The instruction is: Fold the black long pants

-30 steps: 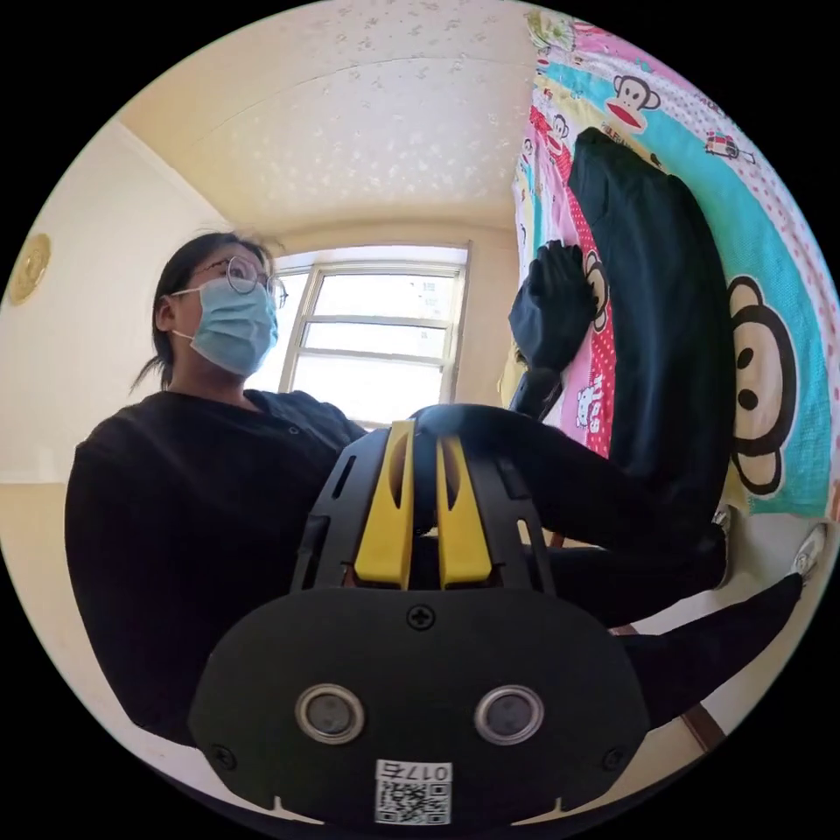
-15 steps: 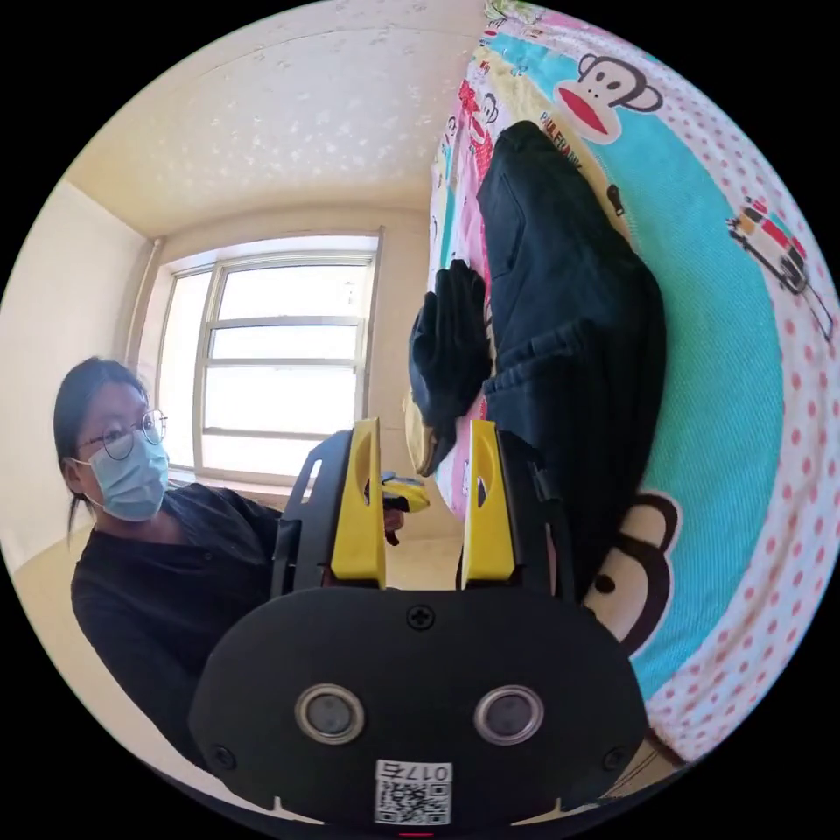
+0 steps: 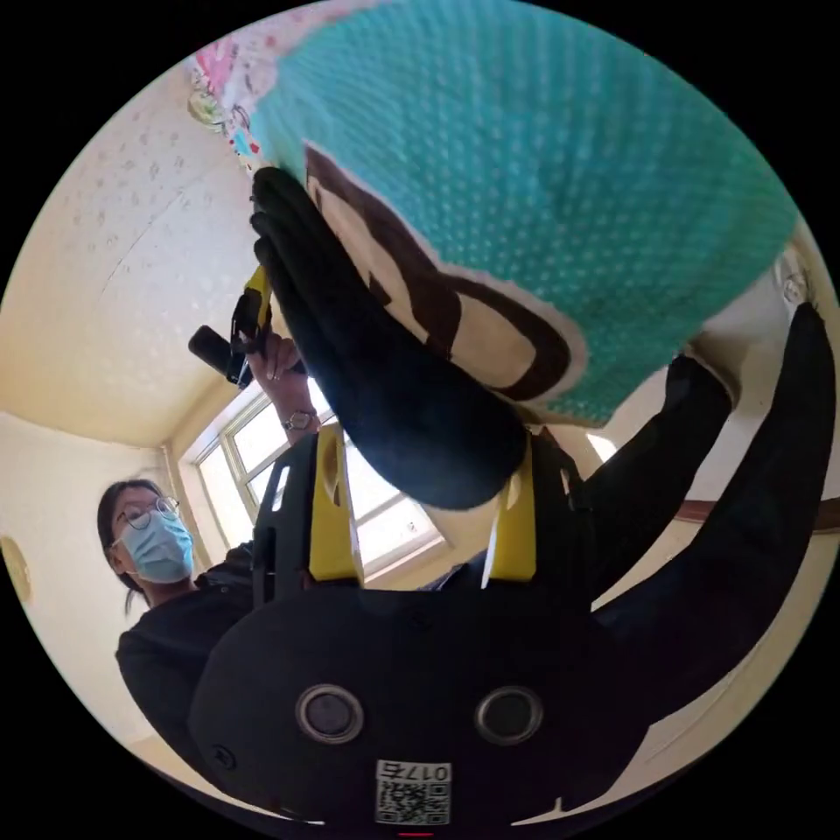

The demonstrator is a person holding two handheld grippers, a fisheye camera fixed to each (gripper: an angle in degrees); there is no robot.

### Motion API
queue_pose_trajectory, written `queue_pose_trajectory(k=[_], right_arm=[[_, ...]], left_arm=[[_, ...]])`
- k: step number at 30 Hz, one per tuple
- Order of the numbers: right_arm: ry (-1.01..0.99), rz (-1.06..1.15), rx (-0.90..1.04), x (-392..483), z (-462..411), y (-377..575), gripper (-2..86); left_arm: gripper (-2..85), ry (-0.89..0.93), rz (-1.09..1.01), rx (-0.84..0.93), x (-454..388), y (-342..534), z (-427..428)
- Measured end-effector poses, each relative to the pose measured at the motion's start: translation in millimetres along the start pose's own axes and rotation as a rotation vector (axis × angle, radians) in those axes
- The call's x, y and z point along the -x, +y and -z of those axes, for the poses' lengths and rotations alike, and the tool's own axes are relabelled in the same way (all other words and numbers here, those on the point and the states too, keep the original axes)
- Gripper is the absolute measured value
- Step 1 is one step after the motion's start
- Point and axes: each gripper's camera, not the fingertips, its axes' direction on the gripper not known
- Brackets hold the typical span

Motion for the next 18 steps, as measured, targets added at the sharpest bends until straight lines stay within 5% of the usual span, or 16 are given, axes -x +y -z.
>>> queue_pose_trajectory(k=[8, 13, 18], right_arm=[[-0.096, 0.374, 0.022, 131, -13, 99, 8.4], [0.124, 0.492, 0.310, 223, -54, 169, 7.5], [0.107, 0.418, 0.382, 227, -69, 116, 7.7]], left_arm=[[-1.0, 0.195, 0.046, -0.009, -28, 38, -24], [-1.0, 0.724, -0.032, 0.162, -101, 82, -79], [-1.0, 1.005, 0.250, -0.047, -73, 113, -105]])
